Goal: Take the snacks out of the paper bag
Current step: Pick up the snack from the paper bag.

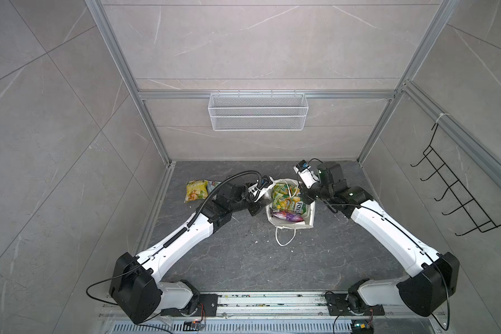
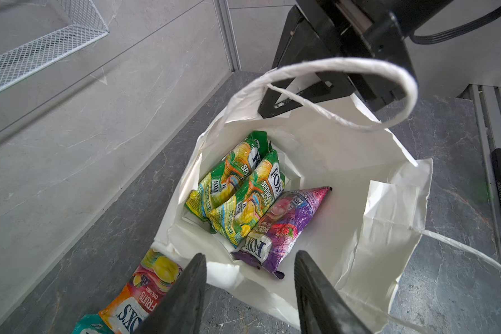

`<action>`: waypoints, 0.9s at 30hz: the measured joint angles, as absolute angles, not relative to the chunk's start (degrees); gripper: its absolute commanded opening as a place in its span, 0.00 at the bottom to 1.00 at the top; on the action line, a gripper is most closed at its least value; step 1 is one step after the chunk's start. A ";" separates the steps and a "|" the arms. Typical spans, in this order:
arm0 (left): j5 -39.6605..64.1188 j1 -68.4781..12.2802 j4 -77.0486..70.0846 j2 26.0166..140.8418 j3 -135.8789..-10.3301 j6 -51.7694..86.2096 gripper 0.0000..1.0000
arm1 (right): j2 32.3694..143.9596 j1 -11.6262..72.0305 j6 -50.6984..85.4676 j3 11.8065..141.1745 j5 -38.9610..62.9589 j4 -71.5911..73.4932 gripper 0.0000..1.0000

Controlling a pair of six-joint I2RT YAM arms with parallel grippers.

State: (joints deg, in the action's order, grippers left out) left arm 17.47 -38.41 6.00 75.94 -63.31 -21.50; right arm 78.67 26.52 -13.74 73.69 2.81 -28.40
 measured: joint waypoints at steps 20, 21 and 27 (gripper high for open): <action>15.09 -47.27 13.69 78.11 -70.81 -34.87 0.42 | 76.79 26.72 -12.21 72.25 6.31 -28.71 0.00; 15.03 -47.27 13.65 78.87 -70.65 -35.59 0.42 | 76.73 26.72 -11.97 72.25 6.31 -28.69 0.00; 13.65 -47.24 13.17 83.11 -68.90 -39.40 0.39 | 76.71 26.72 -11.33 72.25 6.46 -28.60 0.00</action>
